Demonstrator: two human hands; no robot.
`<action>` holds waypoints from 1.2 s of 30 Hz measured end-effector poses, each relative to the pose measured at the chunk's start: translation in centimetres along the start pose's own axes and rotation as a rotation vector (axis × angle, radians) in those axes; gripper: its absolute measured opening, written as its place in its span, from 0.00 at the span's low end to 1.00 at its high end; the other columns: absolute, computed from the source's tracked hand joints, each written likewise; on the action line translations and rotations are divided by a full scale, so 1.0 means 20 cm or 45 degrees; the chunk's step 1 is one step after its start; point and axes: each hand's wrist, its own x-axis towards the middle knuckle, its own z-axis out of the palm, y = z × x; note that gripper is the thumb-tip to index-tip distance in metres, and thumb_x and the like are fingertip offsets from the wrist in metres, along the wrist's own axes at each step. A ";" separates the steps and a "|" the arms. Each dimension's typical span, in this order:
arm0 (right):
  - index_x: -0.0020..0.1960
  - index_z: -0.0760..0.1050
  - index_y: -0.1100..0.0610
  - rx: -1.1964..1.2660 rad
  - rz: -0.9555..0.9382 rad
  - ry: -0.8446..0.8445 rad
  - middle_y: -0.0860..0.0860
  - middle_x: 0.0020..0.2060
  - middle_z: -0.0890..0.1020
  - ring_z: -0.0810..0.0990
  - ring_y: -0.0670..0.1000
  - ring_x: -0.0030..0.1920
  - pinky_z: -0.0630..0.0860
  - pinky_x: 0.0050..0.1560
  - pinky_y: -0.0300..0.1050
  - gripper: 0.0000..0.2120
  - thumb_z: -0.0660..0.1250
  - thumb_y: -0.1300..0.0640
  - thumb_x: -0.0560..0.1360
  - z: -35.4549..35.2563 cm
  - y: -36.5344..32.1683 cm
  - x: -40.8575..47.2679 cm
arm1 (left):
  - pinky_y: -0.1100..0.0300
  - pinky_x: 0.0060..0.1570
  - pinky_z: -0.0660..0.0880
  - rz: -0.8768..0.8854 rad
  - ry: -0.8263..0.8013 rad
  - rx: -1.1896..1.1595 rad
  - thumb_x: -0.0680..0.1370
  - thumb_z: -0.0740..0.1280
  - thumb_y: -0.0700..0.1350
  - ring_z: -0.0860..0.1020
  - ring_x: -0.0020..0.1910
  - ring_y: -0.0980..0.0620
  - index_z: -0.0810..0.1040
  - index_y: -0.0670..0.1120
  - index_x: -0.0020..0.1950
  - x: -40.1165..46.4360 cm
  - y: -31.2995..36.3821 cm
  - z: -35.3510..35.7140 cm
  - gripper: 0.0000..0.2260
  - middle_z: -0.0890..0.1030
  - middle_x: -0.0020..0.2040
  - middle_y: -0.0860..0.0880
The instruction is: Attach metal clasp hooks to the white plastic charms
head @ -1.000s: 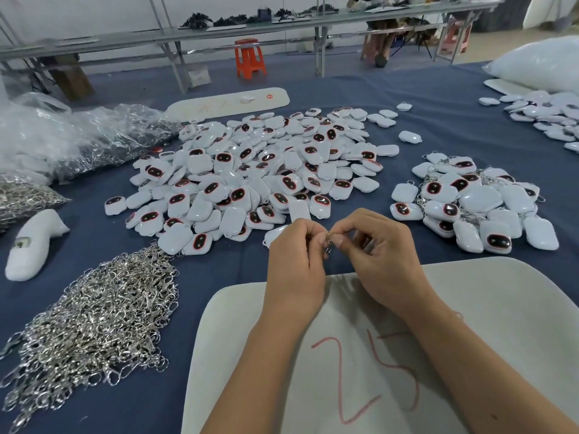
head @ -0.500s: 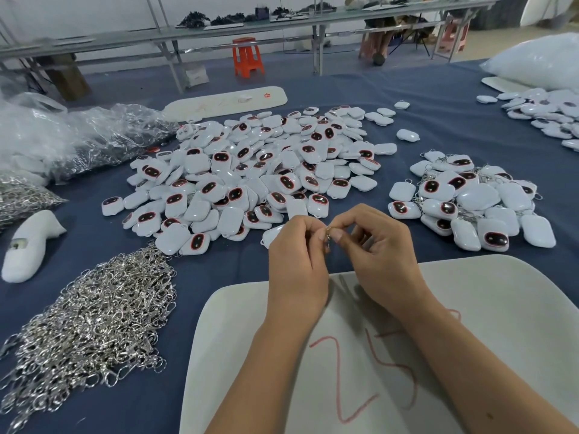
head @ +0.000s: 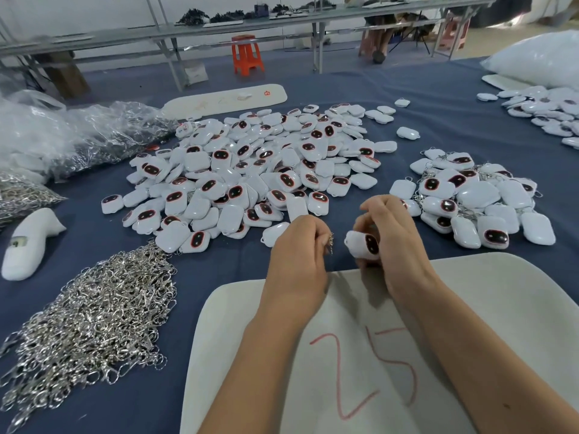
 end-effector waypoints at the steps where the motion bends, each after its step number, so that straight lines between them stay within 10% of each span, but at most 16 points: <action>1: 0.50 0.76 0.48 0.054 0.040 -0.026 0.48 0.39 0.82 0.81 0.48 0.33 0.78 0.36 0.49 0.08 0.67 0.45 0.74 -0.01 0.00 0.01 | 0.56 0.42 0.73 0.010 -0.008 0.006 0.77 0.60 0.31 0.76 0.42 0.50 0.73 0.45 0.43 0.00 0.00 0.00 0.11 0.77 0.40 0.53; 6: 0.58 0.80 0.51 0.041 -0.038 -0.039 0.49 0.48 0.87 0.84 0.47 0.45 0.80 0.55 0.48 0.18 0.78 0.60 0.69 -0.04 0.02 0.02 | 0.52 0.44 0.76 0.031 -0.042 -0.036 0.81 0.60 0.34 0.77 0.42 0.51 0.73 0.48 0.43 -0.01 0.00 -0.01 0.10 0.78 0.41 0.53; 14: 0.56 0.82 0.54 -0.009 -0.137 -0.012 0.49 0.35 0.81 0.75 0.48 0.28 0.73 0.29 0.38 0.05 0.72 0.58 0.80 -0.01 0.01 -0.01 | 0.48 0.43 0.73 0.027 -0.077 0.010 0.79 0.61 0.34 0.75 0.42 0.49 0.73 0.46 0.43 -0.01 -0.01 -0.01 0.10 0.77 0.41 0.51; 36: 0.49 0.80 0.52 -0.192 -0.334 0.163 0.50 0.37 0.82 0.80 0.49 0.28 0.77 0.31 0.41 0.06 0.76 0.57 0.76 0.06 0.06 -0.05 | 0.47 0.44 0.73 -0.030 -0.043 0.034 0.79 0.61 0.32 0.75 0.42 0.47 0.73 0.45 0.43 0.00 0.02 -0.01 0.09 0.77 0.41 0.50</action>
